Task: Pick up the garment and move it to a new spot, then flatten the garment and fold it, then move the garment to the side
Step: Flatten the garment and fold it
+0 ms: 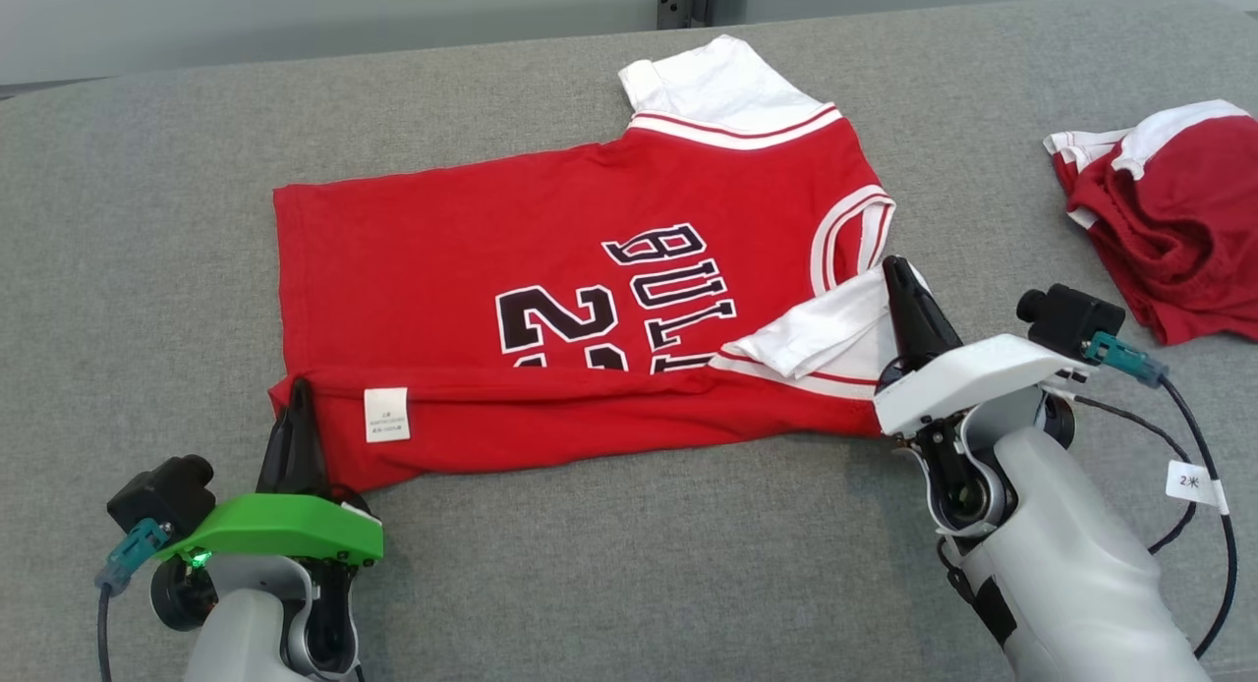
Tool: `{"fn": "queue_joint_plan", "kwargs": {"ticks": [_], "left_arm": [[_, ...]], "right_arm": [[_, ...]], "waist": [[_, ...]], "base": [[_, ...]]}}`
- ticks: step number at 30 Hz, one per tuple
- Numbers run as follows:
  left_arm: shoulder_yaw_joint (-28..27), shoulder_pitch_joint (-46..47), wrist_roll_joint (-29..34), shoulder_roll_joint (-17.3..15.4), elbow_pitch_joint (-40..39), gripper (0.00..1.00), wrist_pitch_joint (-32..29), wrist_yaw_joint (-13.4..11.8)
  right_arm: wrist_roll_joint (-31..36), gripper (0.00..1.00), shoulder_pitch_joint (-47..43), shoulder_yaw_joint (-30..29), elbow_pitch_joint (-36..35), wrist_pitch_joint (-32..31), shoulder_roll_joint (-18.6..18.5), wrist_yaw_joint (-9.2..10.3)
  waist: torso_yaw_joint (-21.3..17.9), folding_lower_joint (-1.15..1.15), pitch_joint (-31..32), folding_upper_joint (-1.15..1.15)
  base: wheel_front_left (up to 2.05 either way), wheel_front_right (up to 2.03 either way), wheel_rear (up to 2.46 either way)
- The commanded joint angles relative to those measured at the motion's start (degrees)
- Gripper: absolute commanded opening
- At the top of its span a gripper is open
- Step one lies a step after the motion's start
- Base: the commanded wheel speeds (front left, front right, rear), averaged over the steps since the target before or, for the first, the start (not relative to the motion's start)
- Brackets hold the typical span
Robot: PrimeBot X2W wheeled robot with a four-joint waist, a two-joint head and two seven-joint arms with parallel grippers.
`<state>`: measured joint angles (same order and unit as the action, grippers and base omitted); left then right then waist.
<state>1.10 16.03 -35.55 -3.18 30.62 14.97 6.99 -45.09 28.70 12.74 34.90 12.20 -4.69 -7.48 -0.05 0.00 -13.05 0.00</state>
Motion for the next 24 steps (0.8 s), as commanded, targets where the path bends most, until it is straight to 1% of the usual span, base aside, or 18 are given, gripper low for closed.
{"fn": "queue_joint_plan", "kwargs": {"ticks": [1,5,6,7,8,9,10,16,18,22,24], "left_arm": [[-0.18,1.08,0.59,-0.12,0.46,0.0,0.26,0.16],[0.66,2.31,1.73,-0.03,2.2,0.0,0.23,0.35],[0.69,2.49,1.84,-0.02,2.41,0.08,0.23,0.37],[0.72,2.6,2.07,0.03,2.45,0.28,0.23,0.39],[0.76,2.7,2.23,0.06,2.39,0.38,0.23,0.42],[0.73,2.76,2.24,0.09,2.23,0.72,0.23,0.45],[0.73,2.71,2.24,0.1,1.95,1.0,0.23,0.47],[0.41,0.83,2.0,0.18,-0.09,1.0,0.23,0.47],[0.48,0.18,1.68,0.2,-1.0,1.0,0.23,0.49],[1.06,-1.45,0.78,0.22,-3.22,1.0,0.17,0.52],[1.01,-2.57,0.5,0.21,-4.41,1.0,0.16,0.52]], "right_arm": [[0.05,0.0,1.67,0.42,1.7,0.34,-0.25,-0.02],[-0.13,0.0,5.48,0.91,7.92,0.27,-0.19,-0.02],[-0.23,0.06,6.24,1.04,9.34,-0.03,-0.12,-0.02],[-0.34,0.33,7.22,1.31,10.69,-0.25,-0.02,-0.02],[-0.6,0.84,8.15,1.51,12.11,-0.47,0.12,-0.02],[-0.66,1.0,9.0,1.72,13.23,-0.35,0.14,-0.02],[-0.74,1.0,9.81,1.98,14.36,-0.27,0.19,-0.02],[-2.25,1.0,13.75,3.44,18.88,0.2,0.54,-0.02],[-2.7,1.0,14.93,3.42,19.86,0.87,0.13,-0.02],[-3.89,1.0,16.78,2.82,19.98,2.24,-0.85,-0.02],[-3.34,1.0,17.43,3.1,19.34,2.67,-1.78,-0.02]], "waist": [[0.06,0.0,0.06,0.0],[0.25,0.0,0.21,0.0],[0.32,0.0,0.24,0.0],[0.4,0.0,0.26,0.0],[0.47,0.0,0.26,0.0],[0.54,0.0,0.29,0.0],[0.63,0.0,0.31,0.0],[1.23,0.0,0.53,0.0],[1.49,0.0,0.56,0.0],[1.77,0.0,0.74,0.0],[1.75,0.0,0.99,0.0]], "base": [[0.0,0.0,0.0],[0.0,0.0,0.0],[0.0,0.0,0.0],[0.0,0.0,0.0],[0.0,0.0,0.0],[0.0,0.0,0.0],[0.0,0.0,0.0],[0.0,0.0,0.0],[0.0,0.0,0.0],[0.0,0.0,0.0],[0.0,0.0,0.0]]}}
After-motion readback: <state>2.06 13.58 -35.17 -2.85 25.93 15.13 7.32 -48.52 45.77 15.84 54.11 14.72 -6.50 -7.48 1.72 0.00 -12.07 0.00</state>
